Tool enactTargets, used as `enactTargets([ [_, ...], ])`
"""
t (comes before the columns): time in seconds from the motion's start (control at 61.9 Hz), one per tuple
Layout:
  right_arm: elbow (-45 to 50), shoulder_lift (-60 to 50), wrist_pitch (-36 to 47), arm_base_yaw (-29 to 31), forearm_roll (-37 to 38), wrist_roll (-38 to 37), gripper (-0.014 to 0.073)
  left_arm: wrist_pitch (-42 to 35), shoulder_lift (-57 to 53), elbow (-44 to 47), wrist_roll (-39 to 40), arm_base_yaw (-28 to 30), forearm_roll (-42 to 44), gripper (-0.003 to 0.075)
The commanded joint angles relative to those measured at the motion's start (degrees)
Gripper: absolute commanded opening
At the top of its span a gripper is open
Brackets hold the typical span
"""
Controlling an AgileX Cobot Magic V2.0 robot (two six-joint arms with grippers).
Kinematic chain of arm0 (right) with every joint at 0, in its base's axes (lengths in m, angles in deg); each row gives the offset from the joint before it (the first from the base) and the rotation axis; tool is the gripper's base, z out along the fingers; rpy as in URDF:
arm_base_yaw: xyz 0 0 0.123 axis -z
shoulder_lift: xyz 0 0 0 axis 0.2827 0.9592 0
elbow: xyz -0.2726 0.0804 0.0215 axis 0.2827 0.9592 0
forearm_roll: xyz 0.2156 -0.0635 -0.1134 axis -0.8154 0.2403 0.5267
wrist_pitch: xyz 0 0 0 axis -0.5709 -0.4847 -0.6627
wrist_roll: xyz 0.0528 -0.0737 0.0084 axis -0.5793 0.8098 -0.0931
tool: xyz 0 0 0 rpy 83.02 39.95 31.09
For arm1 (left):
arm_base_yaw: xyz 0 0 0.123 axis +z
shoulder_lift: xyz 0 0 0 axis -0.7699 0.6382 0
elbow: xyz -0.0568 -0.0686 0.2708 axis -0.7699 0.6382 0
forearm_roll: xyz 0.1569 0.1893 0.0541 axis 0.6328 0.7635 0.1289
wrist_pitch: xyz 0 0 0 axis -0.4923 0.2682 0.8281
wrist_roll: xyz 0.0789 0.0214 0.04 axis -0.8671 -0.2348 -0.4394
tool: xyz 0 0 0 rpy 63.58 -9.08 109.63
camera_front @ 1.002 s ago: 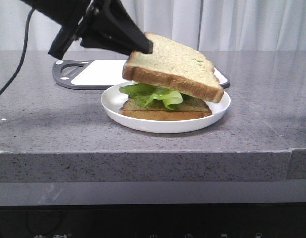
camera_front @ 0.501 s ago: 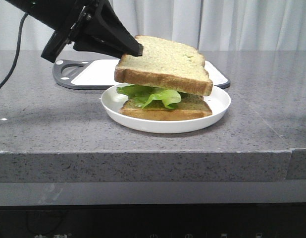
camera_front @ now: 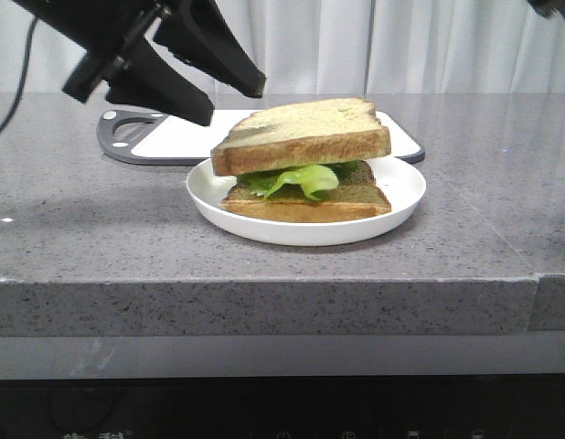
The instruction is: Left arm grabs bread, right arm adds lettuce
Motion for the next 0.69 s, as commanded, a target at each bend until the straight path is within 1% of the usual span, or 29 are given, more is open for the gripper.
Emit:
enactTargets([
  [0.0, -3.68, -1.22, -1.13, 0.41, 8.12, -9.26, 0.0398, 0.25, -5.58, -2.58, 3.46, 0.16, 3.64, 0.0389],
  [0.081, -5.55, -1.29, -4.15, 0.41, 16.33, -17.94, 0.0398, 0.12, -9.1, -2.69, 8.28, 0.16, 11.98, 0.0389],
  [0.129, -6.72, -1.33, -6.14, 0.41, 21.49, -22.08, 0.0398, 0.12, -11.85, -2.69, 13.28, 0.16, 18.65, 0.0389],
  [0.178, -7.35, -1.87, -7.67, 0.41, 25.14, -25.24, 0.0398, 0.37, -14.39, -2.69, 18.11, 0.16, 26.68, 0.0389],
  [0.291, -7.41, -4.47, -8.71, 0.41, 29.94, -29.58, 0.0398, 2.06, -19.99, -2.44, 28.34, 0.16, 41.52, 0.0389],
  [0.388, -7.41, -8.64, -8.64, 0.41, 32.32, -31.18, 0.0398, 2.66, -26.1, -0.44, 37.16, 0.16, 53.94, 0.0389],
  [0.533, -7.12, -14.66, -8.65, 0.41, 33.02, -31.29, 0.0398, 2.56, -33.42, 4.26, 42.45, 0.16, 63.22, 0.0389],
  [0.598, -6.23, -17.15, -8.52, 0.41, 33.02, -31.29, 0.0398, 2.45, -36.59, 6.63, 43.92, 0.16, 65.42, 0.0389],
  [0.679, -4.65, -20.86, -8.52, 0.41, 33.02, -31.29, 0.0398, 2.2, -40.36, 9.78, 44.04, 0.16, 65.91, 0.0389],
])
